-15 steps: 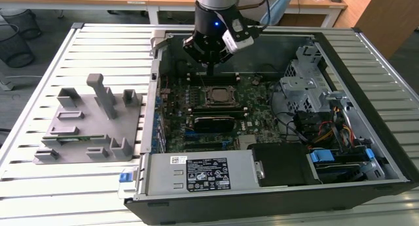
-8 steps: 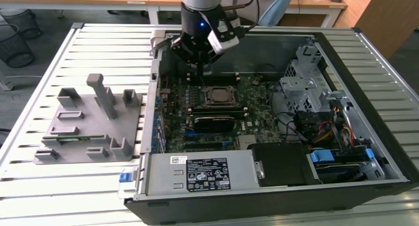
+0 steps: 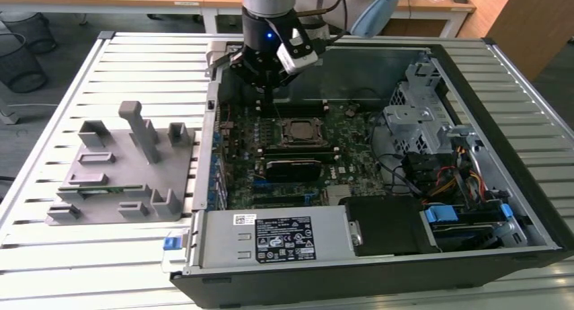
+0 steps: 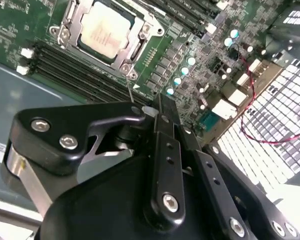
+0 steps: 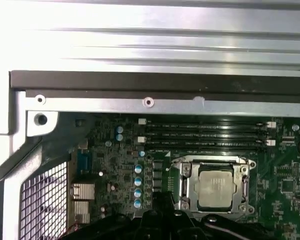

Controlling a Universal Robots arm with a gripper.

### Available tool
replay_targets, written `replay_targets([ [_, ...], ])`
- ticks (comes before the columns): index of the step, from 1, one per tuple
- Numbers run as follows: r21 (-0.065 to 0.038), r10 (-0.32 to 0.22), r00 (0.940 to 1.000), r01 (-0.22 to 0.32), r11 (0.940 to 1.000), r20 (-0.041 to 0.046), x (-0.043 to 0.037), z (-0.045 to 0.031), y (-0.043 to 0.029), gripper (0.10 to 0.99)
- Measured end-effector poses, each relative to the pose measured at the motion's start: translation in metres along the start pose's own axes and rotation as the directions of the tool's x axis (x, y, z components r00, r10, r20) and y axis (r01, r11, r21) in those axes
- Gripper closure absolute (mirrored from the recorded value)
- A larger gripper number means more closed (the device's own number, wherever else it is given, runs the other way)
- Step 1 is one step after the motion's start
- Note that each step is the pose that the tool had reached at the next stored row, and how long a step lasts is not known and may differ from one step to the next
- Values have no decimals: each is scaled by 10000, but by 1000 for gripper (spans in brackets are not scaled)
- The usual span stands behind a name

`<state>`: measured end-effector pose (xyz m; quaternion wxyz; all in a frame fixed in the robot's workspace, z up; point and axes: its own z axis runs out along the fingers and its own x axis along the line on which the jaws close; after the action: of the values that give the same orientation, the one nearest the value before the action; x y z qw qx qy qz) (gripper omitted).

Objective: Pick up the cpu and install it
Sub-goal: 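Install the first cpu locking lever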

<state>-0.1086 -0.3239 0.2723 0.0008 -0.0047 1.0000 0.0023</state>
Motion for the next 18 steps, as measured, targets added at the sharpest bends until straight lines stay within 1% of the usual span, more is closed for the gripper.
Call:
replay_targets([
  [6,25,0,10000,0,10000,11,4,44,13,980],
  [7,27,1,10000,-1,10000,27,7,45,13,980],
  [10,25,0,9999,0,10000,116,15,52,13,980],
  [12,26,0,9998,0,10000,174,40,53,14,980],
  [15,26,0,9998,-1,10000,217,65,54,14,980],
  [18,25,0,9997,0,10000,235,79,56,15,980],
])
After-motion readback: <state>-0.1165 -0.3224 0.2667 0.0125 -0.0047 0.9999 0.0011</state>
